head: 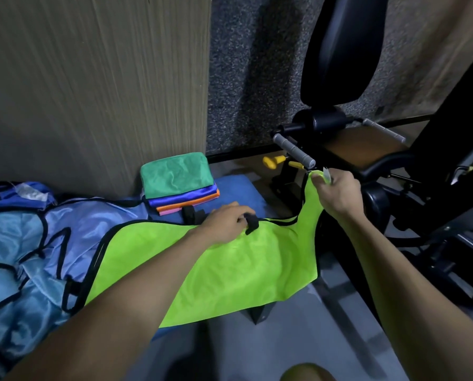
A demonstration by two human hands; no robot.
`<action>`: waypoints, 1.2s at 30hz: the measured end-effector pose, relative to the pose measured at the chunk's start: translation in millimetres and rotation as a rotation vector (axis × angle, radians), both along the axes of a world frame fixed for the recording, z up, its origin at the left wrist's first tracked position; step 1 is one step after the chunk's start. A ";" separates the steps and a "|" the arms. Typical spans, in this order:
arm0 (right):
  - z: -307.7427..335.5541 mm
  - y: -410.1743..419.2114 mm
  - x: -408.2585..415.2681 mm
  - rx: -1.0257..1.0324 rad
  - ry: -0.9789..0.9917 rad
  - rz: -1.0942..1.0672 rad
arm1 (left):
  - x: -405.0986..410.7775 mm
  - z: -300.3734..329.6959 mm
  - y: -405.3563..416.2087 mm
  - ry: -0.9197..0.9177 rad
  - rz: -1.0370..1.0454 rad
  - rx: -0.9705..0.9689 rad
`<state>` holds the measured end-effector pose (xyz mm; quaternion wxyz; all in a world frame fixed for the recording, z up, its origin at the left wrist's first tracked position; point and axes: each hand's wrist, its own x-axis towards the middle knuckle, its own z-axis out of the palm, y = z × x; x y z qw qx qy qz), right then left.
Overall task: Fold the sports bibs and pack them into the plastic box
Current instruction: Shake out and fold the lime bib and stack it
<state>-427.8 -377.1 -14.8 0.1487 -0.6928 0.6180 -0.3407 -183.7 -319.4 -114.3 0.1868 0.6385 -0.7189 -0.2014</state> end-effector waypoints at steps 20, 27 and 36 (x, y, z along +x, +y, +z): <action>-17.4 -16.3 18.0 0.047 -0.038 0.039 | 13.9 17.5 -45.1 -0.068 -0.206 0.293; -28.6 -11.3 42.5 0.239 -0.048 0.160 | 23.4 31.5 -57.6 -0.064 -0.217 0.369; -64.0 -9.0 63.1 0.429 0.001 0.222 | 13.7 32.7 -56.7 -0.052 -0.106 0.386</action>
